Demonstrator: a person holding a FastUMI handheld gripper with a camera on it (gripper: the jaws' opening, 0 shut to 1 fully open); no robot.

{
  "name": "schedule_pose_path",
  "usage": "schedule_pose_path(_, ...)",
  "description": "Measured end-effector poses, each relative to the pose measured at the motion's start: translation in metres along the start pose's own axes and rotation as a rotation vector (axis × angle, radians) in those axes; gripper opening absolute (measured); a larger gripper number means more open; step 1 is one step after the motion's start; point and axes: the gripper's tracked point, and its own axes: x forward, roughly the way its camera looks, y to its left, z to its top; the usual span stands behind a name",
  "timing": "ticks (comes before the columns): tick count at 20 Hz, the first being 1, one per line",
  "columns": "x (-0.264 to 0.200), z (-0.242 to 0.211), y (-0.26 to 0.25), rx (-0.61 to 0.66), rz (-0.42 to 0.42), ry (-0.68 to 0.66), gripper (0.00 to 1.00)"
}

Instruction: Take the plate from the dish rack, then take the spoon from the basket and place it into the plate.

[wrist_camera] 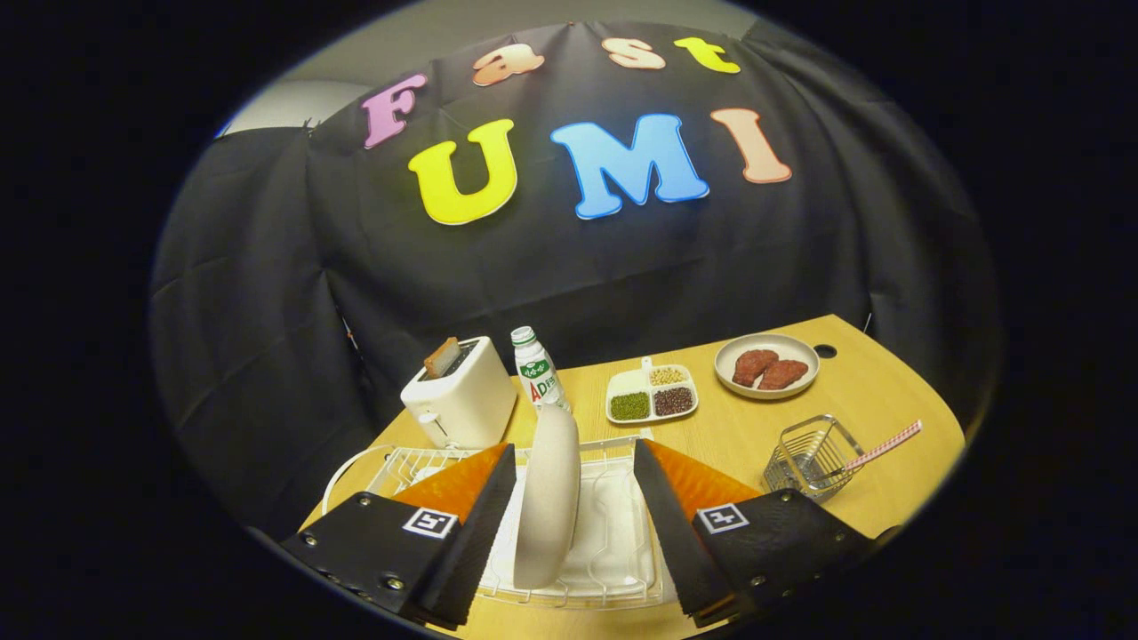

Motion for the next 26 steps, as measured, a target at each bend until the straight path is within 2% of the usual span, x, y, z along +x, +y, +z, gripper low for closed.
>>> schedule_pose_path(3, 0.018, -0.014, 0.007, 0.012, 0.000, 0.073, 0.83)
schedule_pose_path(4, 0.022, -0.017, 0.010, 0.019, 0.005, 0.090, 0.77)
schedule_pose_path(5, 0.029, -0.023, 0.010, 0.023, -0.002, 0.114, 0.49)
schedule_pose_path(6, 0.034, -0.028, 0.011, 0.028, -0.003, 0.146, 0.45)
schedule_pose_path(8, 0.045, -0.037, 0.007, 0.027, -0.036, 0.210, 0.46)
schedule_pose_path(11, 0.042, -0.036, 0.002, -0.002, -0.099, 0.254, 0.36)
schedule_pose_path(13, 0.044, -0.036, 0.003, -0.040, -0.119, 0.264, 0.36)
schedule_pose_path(15, 0.042, -0.035, 0.002, -0.104, -0.185, 0.275, 0.36)
schedule_pose_path(17, 0.037, -0.035, -0.006, -0.192, -0.309, 0.291, 0.32)
schedule_pose_path(18, 0.041, -0.036, -0.002, -0.216, -0.333, 0.294, 0.30)
schedule_pose_path(26, 0.034, -0.009, 0.029, -0.521, -0.485, 0.288, 0.29)
